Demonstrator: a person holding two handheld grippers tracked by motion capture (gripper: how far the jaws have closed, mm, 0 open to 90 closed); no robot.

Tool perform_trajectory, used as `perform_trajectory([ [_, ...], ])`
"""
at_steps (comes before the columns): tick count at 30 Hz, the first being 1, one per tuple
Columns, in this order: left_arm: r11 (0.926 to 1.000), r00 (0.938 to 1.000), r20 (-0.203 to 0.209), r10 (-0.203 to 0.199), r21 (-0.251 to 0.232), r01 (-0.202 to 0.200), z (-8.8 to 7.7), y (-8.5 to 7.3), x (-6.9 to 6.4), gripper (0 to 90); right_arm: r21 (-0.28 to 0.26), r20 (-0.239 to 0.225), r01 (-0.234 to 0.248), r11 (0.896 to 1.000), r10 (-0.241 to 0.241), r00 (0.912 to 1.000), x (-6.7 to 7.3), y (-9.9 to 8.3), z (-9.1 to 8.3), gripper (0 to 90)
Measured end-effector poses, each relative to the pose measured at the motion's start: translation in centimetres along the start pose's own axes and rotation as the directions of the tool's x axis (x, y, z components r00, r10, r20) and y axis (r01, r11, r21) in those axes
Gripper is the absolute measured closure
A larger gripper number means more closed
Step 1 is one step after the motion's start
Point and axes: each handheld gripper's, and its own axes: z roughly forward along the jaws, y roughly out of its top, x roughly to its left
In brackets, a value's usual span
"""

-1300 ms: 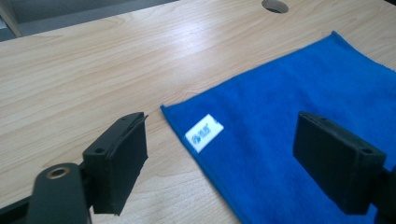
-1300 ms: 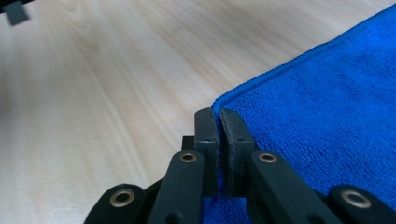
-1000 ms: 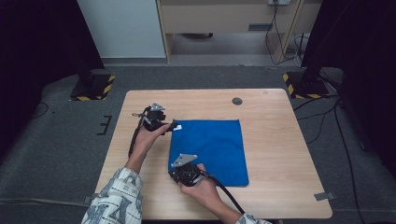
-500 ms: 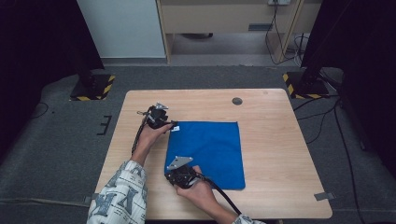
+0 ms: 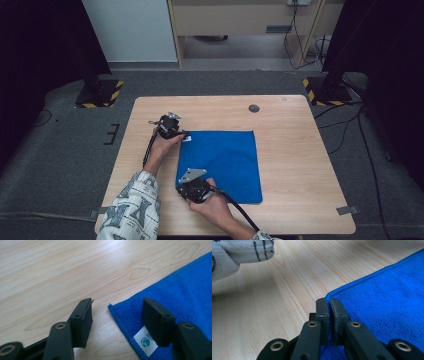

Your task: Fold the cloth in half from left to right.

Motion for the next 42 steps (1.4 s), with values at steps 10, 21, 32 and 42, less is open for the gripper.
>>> perform_trajectory([
  [10,0.9999,0.9987,0.05,0.002,0.015,-0.003,-0.1,0.3,-1.0,82.4,0.005,0.004,0.011,1.0,-0.011,0.9999,0.1,-0.2,0.0,86.2],
  [21,0.9996,0.999,0.042,-0.018,-0.022,0.019,-1.5,1.0,-1.1,87.7,-0.019,0.02,0.016,1.0,-0.016,0.9997,0.2,0.1,-0.9,86.3],
  [32,0.9984,0.9997,0.025,-0.009,-0.056,0.01,-4.2,2.1,-1.7,88.0,-0.054,0.049,0.035,0.998,-0.032,0.9983,1.2,0.7,-1.7,86.6],
  [42,0.9987,0.9999,0.004,-0.009,-0.05,0.009,-5.9,3.0,-0.7,88.2,-0.088,0.048,0.033,0.996,-0.028,0.9984,1.9,1.5,-2.0,86.7],
])
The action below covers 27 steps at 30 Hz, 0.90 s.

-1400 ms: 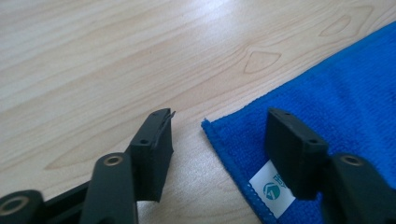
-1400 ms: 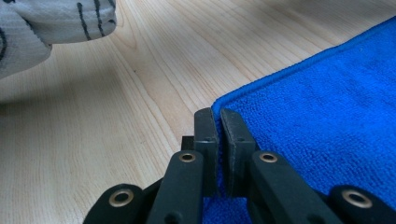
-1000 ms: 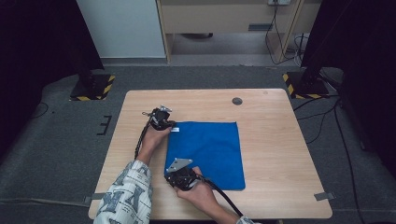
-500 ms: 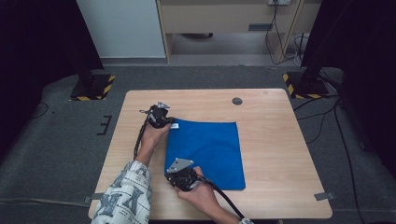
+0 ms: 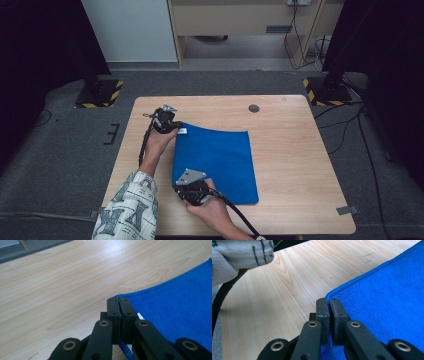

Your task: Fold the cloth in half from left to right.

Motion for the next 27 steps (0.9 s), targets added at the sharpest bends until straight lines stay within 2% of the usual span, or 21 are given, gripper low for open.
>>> perform_trajectory([
  [5,0.9999,1.0,0.002,-0.004,-0.013,0.004,-0.6,0.1,0.6,88.2,-0.012,0.006,0.002,1.0,-0.002,1.0,0.4,0.7,0.3,86.7],
  [9,1.0,1.0,0.004,-0.002,0.009,0.002,-0.6,-0.1,1.0,88.2,-0.021,0.007,0.003,1.0,-0.002,1.0,0.8,1.5,0.6,86.7],
  [14,0.9999,0.9999,0.008,-0.012,0.01,0.012,-0.7,-0.3,1.5,88.2,-0.028,0.005,-0.008,1.0,0.008,1.0,0.9,2.2,0.8,86.7],
  [27,0.9994,0.9993,-0.016,-0.034,0.009,0.035,-1.8,-0.6,2.8,88.2,-0.04,-0.009,-0.001,0.999,0.0,1.0,1.6,3.1,0.9,86.8],
])
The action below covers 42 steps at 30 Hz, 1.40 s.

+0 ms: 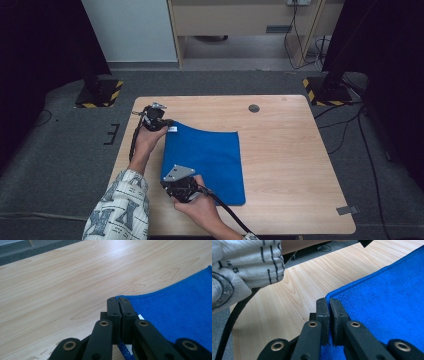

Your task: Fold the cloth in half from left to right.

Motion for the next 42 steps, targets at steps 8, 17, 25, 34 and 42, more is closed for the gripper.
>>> perform_trajectory([
  [8,1.0,1.0,-0.01,-0.001,-0.001,0.001,-1.0,-0.2,1.0,88.2,-0.009,-0.002,0.008,1.0,-0.008,1.0,0.6,0.6,0.5,86.7],
  [17,0.9999,0.9999,-0.015,-0.007,-0.007,0.007,-1.8,-0.5,1.7,88.2,-0.022,-0.013,0.004,1.0,-0.004,0.9999,1.2,1.4,1.2,86.8],
  [25,0.9996,0.9999,0.005,-0.015,-0.023,0.015,-1.5,0.0,0.8,88.2,-0.02,-0.005,0.001,1.0,-0.001,1.0,0.8,1.2,0.4,86.7],
  [34,0.9988,0.9981,0.06,-0.016,-0.046,0.018,-0.1,1.1,-1.7,88.1,-0.026,0.014,-0.006,1.0,0.006,0.9999,-0.2,0.2,-1.6,86.8],
  [42,0.9986,0.9967,0.08,0.016,-0.051,-0.012,0.7,2.4,-4.5,88.0,-0.029,0.044,-0.035,0.999,0.036,0.9984,-1.7,-1.8,-4.3,86.7],
])
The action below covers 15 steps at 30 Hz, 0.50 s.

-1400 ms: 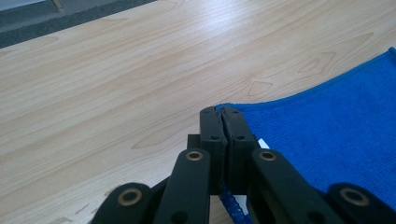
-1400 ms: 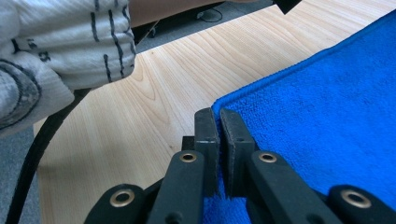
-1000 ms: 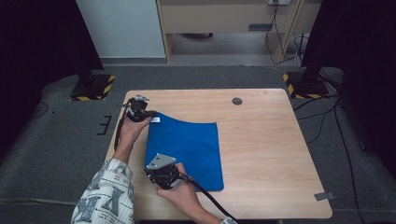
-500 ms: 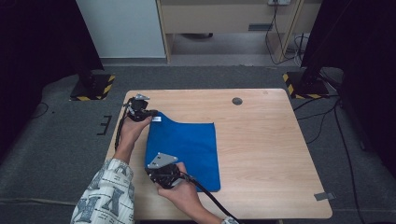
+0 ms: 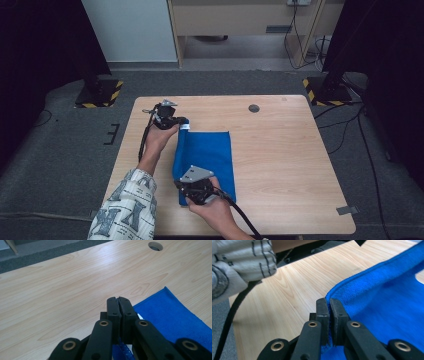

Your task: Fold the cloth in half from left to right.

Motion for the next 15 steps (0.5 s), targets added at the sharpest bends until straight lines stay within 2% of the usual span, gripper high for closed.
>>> perform_trajectory([
  [6,1.0,0.9999,0.013,0.0,0.009,0.0,1.2,0.5,-1.4,87.9,0.009,0.02,-0.027,1.0,0.027,0.9994,-1.0,-1.1,-1.3,86.7],
  [15,0.9997,0.9996,0.021,0.02,0.015,-0.021,2.7,1.0,-2.9,87.9,0.005,0.034,-0.028,1.0,0.027,0.9991,-1.7,-1.9,-2.7,86.5],
])
